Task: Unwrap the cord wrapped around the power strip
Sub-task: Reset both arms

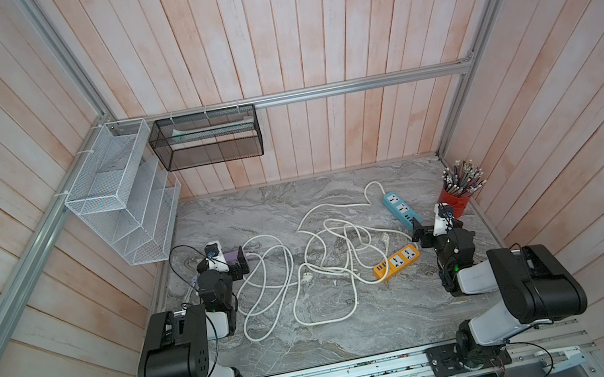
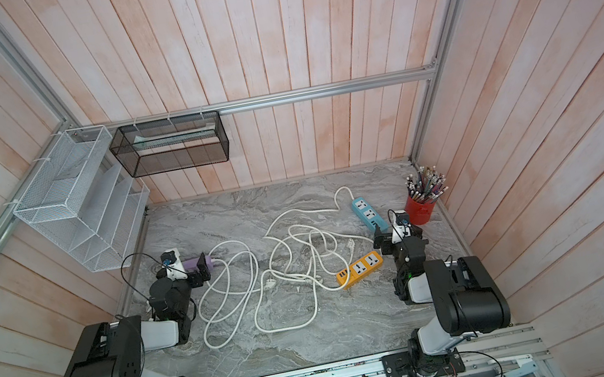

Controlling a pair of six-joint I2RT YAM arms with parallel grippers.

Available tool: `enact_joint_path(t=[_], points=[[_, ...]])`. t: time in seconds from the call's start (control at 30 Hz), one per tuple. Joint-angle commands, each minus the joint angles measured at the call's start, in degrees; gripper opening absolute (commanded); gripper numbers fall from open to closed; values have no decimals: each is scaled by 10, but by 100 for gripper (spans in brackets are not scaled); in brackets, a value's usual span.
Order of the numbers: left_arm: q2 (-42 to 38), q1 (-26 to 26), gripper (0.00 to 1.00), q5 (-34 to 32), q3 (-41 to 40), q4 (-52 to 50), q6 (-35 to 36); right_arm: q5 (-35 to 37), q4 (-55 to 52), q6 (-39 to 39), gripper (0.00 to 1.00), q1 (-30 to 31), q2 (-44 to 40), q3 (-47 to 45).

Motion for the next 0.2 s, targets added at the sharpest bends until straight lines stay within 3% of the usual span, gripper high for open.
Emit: enact_joint_path(t=[0.0,0.17], points=[[-2,1,100,12,3,-2,-3,-10,-11,2,98,-2,0,14],[-2,1,100,12,3,-2,-3,-10,-8,1,98,0,-3,11]])
